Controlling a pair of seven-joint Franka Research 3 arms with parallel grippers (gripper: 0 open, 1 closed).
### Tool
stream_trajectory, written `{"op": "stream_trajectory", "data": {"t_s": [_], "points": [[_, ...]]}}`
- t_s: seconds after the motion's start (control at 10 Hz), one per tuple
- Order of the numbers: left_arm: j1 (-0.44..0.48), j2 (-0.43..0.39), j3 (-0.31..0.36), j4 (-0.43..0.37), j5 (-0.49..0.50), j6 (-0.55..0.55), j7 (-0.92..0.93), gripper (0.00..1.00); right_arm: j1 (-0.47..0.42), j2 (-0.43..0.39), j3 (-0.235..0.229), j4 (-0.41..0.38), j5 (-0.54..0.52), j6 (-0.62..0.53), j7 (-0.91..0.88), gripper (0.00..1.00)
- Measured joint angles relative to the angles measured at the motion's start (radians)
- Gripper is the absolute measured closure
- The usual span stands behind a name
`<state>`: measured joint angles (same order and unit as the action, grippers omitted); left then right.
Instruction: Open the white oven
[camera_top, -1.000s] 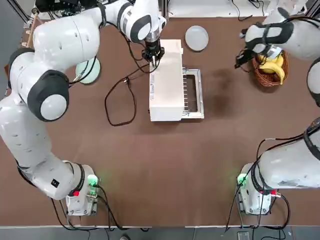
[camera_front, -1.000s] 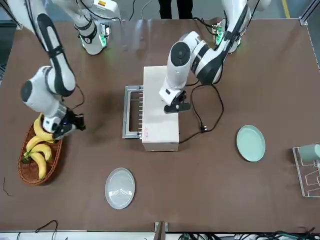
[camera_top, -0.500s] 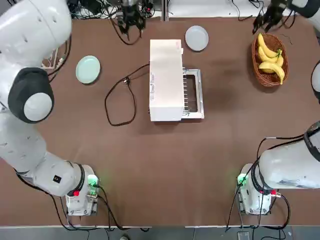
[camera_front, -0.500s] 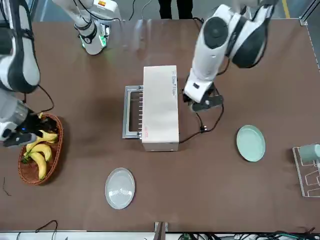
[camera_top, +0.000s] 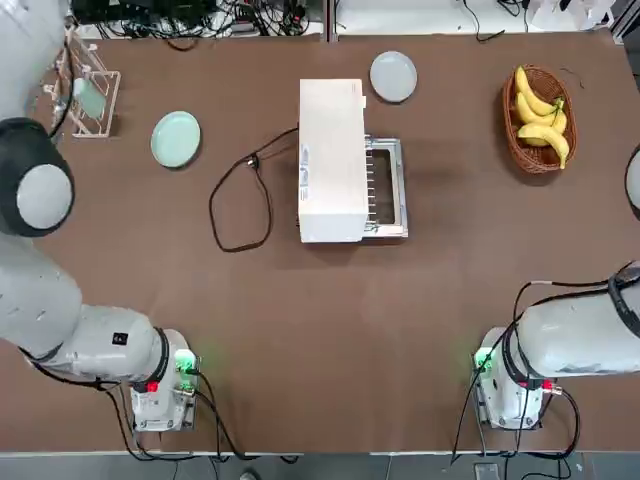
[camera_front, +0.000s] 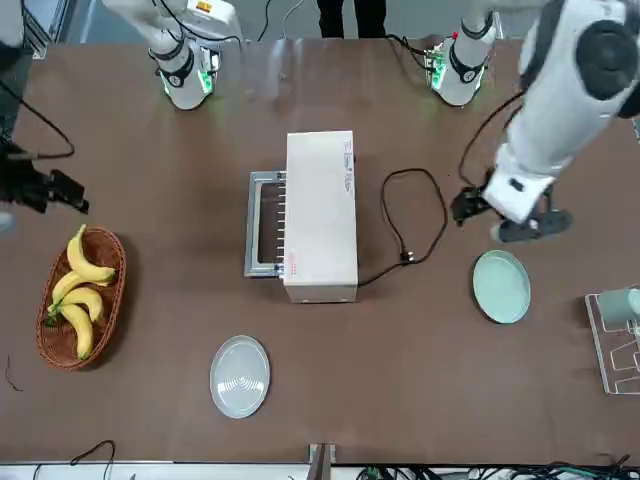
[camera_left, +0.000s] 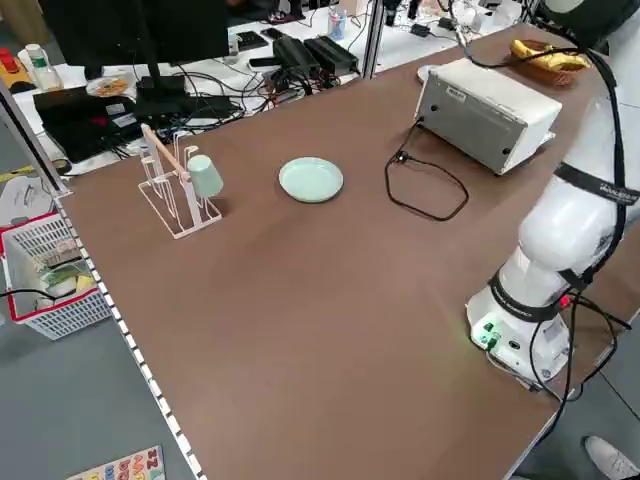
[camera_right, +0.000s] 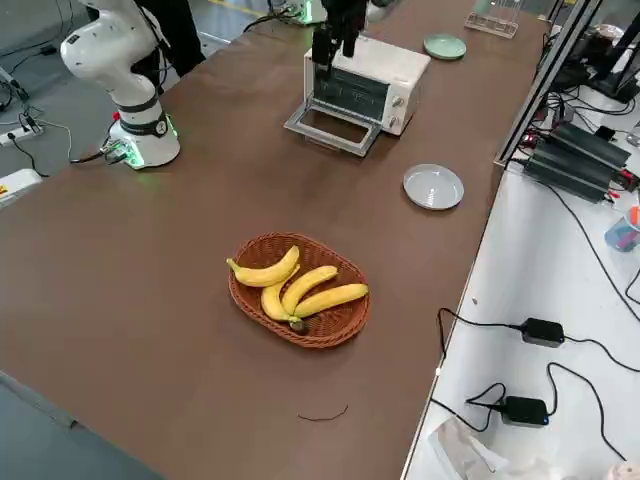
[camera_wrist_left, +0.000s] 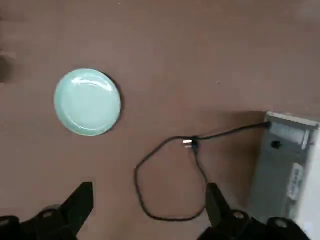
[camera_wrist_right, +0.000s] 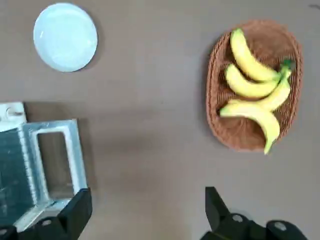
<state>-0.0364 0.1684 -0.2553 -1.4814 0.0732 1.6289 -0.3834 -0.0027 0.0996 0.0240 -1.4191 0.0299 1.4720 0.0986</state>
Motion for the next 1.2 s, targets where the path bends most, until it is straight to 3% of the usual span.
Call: {"op": "stream_trajectory", "data": {"t_s": [0.3, 0.6, 1.2], "points": [[0.011, -0.065, 0.070, 0.005, -0.018, -0.081, 0.183, 0.00, 0.005, -0.024, -0.038, -0.007, -0.004, -0.012, 0.016, 0.00], [0.048, -0.132, 0.094, 0.006, -0.098, -0.100, 0.267, 0.00, 0.004, -0.028, -0.046, -0.016, -0.004, -0.008, 0.016, 0.00], [0.048, -0.137, 0.101, 0.002, -0.096, -0.102, 0.285, 0.00, 0.007, -0.030, -0.043, -0.017, -0.004, 0.017, 0.016, 0.00]]}}
